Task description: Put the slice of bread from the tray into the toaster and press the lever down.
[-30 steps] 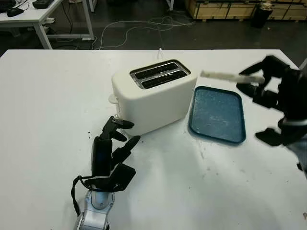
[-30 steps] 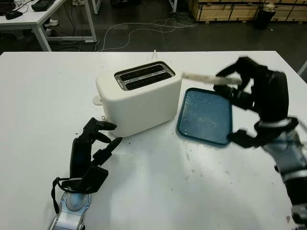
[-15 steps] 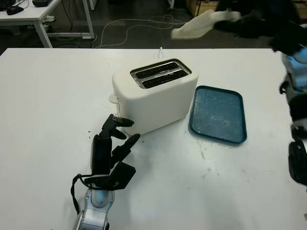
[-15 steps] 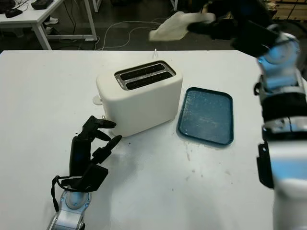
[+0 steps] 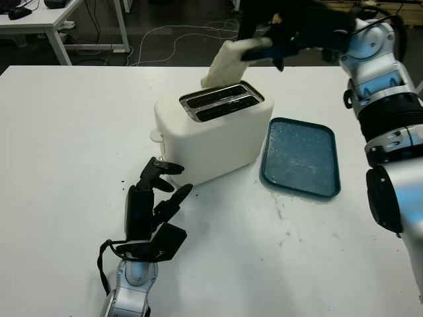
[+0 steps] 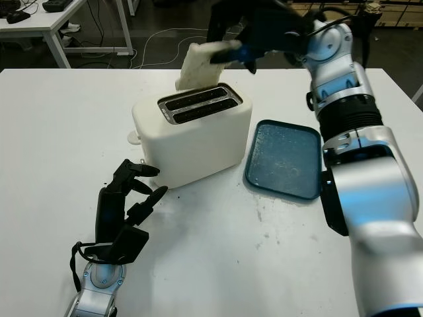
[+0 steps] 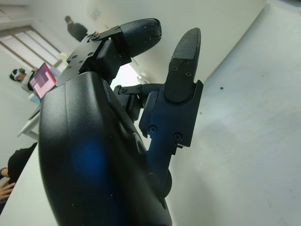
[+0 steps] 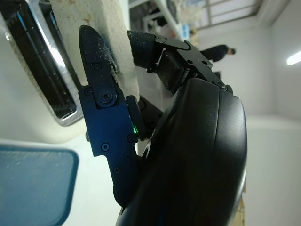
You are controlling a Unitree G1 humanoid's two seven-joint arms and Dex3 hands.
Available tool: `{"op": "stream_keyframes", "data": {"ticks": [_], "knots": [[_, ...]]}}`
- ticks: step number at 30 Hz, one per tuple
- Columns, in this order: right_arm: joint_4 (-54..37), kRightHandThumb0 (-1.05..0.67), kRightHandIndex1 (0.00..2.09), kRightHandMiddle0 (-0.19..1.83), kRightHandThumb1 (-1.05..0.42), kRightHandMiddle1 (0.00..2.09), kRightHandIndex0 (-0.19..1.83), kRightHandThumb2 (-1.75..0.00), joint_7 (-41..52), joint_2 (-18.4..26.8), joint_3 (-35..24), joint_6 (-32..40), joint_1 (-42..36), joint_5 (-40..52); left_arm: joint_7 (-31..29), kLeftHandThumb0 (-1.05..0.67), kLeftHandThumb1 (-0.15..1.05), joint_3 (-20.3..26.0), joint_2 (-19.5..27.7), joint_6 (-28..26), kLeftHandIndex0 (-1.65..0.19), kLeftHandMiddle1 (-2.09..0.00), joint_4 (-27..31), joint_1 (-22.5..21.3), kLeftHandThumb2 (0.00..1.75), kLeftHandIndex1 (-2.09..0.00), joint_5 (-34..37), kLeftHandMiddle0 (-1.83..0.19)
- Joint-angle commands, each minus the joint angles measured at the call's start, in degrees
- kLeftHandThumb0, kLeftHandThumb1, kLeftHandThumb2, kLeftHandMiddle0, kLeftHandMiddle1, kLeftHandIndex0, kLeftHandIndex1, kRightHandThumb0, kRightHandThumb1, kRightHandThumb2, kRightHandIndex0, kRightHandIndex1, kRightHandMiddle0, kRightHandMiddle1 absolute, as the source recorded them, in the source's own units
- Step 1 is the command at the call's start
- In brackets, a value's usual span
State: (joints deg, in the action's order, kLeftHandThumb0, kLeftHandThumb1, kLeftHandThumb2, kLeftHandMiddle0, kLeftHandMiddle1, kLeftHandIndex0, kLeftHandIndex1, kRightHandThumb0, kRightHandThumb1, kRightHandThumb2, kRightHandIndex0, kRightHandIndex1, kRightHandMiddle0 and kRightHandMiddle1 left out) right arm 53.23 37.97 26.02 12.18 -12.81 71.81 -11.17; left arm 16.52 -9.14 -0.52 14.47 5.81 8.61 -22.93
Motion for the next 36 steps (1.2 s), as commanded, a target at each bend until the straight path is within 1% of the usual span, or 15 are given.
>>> {"op": "stream_keyframes", "data": {"ticks": [1, 4, 10, 20, 24, 28, 33, 36], "knots": [[-1.5, -0.47, 1.74, 0.97, -0.92, 1.73, 1.14, -0.13, 1.3, 0.2, 0.2, 1.8, 2.0, -0.6, 0.3, -0.28, 0.92, 0.1, 0.1, 1.3, -0.4, -1.7, -0.4, 0.0, 0.09, -1.28, 0.3, -0.45], [-2.2, -0.46, 1.74, 0.95, -0.92, 1.74, 1.14, -0.14, 3.1, 0.2, -0.3, 3.5, 2.3, -0.4, 0.4, -0.28, 0.92, 0.0, -0.1, 1.2, -0.4, -1.7, -0.5, 0.1, 0.09, -1.29, 0.4, -0.45], [-2.4, -0.43, 1.74, 0.95, -0.92, 1.75, 1.15, -0.16, 6.7, 0.2, -2.2, 9.6, 3.4, 1.4, 0.6, -0.28, 0.92, 0.1, 0.1, 1.8, -0.39, -1.69, -1.1, 0.0, 0.1, -1.29, 0.2, -0.45], [-1.5, -0.47, 1.69, 0.97, -0.92, 1.72, 1.19, -0.07, 8.4, 0.0, -3.9, 15.1, 5.1, 2.8, 0.6, -0.27, 0.92, -0.2, -0.1, 1.6, -0.39, -1.66, -0.9, 0.3, 0.1, -1.28, -0.3, -0.44], [-1.6, -0.48, 1.7, 0.98, -0.92, 1.73, 1.2, -0.08, 8.6, -0.1, -3.4, 15.4, 5.3, 1.8, 0.6, -0.26, 0.92, -0.3, -0.1, 1.5, -0.39, -1.66, -0.7, 0.5, 0.1, -1.28, -0.3, -0.44], [-1.2, -0.46, 1.74, 0.98, -0.92, 1.74, 1.17, -0.13, 9.4, -0.3, -2.2, 16.4, 5.6, 0.8, 0.8, -0.27, 0.92, -0.3, -0.1, 1.5, -0.39, -1.66, -0.6, 0.4, 0.1, -1.28, -0.7, -0.44], [-1.3, -0.51, 1.75, 0.94, -0.92, 1.75, 1.11, -0.17, 8.2, 0.0, 0.4, 14.1, 4.6, -2.1, 0.9, -0.26, 0.92, -0.2, 0.0, 1.8, -0.39, -1.67, -0.7, 0.4, 0.1, -1.27, -0.4, -0.44], [-0.6, -0.46, 1.75, 0.95, -0.92, 1.75, 1.14, -0.18, 8.5, -0.3, 0.8, 13.6, 4.2, -2.4, 0.9, -0.27, 0.92, -0.2, -0.1, 1.8, -0.39, -1.67, -0.9, 0.4, 0.1, -1.27, -0.3, -0.44]]}}
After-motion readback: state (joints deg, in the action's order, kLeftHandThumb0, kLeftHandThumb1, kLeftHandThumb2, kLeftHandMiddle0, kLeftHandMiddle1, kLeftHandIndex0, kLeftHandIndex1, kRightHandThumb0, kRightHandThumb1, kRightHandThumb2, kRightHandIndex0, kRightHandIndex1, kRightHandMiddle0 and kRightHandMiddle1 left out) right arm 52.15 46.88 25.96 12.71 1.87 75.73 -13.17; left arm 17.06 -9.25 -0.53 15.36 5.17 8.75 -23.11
